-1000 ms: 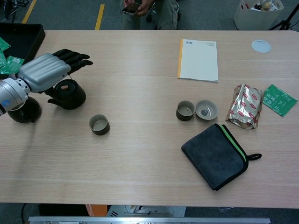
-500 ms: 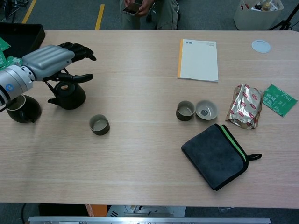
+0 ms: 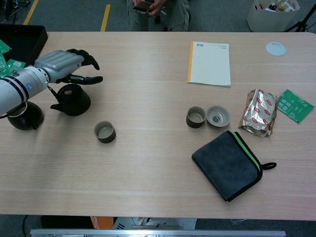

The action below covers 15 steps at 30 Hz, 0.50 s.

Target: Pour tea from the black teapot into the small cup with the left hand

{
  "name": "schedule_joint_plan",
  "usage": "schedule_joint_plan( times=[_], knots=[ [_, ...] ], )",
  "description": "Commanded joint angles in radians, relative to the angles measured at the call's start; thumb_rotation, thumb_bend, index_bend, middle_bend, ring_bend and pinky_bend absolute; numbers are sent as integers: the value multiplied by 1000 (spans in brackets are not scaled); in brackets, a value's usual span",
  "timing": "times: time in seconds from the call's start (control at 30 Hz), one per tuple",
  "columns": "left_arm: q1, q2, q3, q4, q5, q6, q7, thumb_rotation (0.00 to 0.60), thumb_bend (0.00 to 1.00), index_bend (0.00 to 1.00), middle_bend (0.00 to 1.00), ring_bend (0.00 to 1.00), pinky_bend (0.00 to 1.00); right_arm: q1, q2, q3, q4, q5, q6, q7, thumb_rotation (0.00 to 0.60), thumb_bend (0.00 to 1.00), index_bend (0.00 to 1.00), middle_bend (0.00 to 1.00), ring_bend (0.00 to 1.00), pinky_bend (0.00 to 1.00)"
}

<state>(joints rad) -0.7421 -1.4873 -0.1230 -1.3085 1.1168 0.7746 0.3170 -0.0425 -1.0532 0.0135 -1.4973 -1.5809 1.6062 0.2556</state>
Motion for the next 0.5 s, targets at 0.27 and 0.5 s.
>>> schedule_joint_plan(
  times=[0.27,0.5],
  knots=[
    [7,-16,32,71,-29,27,60,0,127,316,281,37,56,3,-2,1,1,-3,-4,1,600,52,328,324,203,240],
    [22,9,52,79,-32,35,76,0,127,351,335,63,56,4,-4,0,-1,-6,-5,-2,600,51,328,324,203,240]
  ],
)
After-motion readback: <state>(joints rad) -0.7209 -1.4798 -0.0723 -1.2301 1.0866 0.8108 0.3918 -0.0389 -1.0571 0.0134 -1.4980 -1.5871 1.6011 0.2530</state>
